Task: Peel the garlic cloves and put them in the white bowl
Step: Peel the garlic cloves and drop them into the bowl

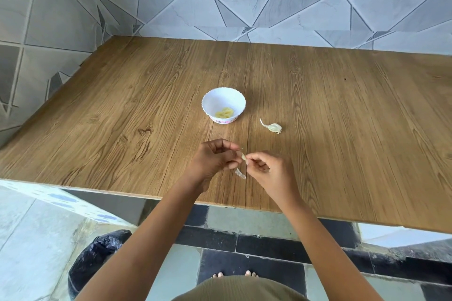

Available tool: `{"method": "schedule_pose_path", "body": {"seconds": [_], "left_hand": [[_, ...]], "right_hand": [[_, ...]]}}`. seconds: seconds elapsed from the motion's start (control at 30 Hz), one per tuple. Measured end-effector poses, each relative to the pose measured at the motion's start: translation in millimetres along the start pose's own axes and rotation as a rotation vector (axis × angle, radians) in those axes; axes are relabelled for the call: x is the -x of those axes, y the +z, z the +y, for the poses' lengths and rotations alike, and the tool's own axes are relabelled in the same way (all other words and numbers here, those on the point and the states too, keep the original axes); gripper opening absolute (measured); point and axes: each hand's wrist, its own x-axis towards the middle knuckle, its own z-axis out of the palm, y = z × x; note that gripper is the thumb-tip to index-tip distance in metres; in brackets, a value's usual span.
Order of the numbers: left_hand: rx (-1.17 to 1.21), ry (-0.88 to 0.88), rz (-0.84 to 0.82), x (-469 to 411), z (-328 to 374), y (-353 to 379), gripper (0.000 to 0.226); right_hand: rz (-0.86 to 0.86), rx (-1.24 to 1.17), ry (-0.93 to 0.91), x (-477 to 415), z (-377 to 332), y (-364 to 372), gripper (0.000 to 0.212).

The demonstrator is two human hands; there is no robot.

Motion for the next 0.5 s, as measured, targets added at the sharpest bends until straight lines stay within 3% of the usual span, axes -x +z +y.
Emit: {"method": "schedule_pose_path", "body": {"seconds": [0.2,0.27,0.4,0.5], "left_hand": [[0.099,-0.045,-0.002,2.2,-0.8,2.3,0.010],[0.116,-0.050,-0.015,2.4,-0.7,2.2,0.012],[0.134,-0.043,-0.017,2.8,-0.1,0.9,0.015],[0.116,-0.013,-0.002,2.9,0.2,-0.4,0.016]], "right_hand": [[-0.014,-0.110,0.105,1.2,0.1,2.2,0.016],[-0.052,-0.208,0.245,0.6,-1.7,2.9,0.005],[-0.045,-0.515,0.598,-1.0,-7.0,2.4,0.019],[-0.002,-0.355,0.494,3.0,-2.5,3.0,0.022]]}}
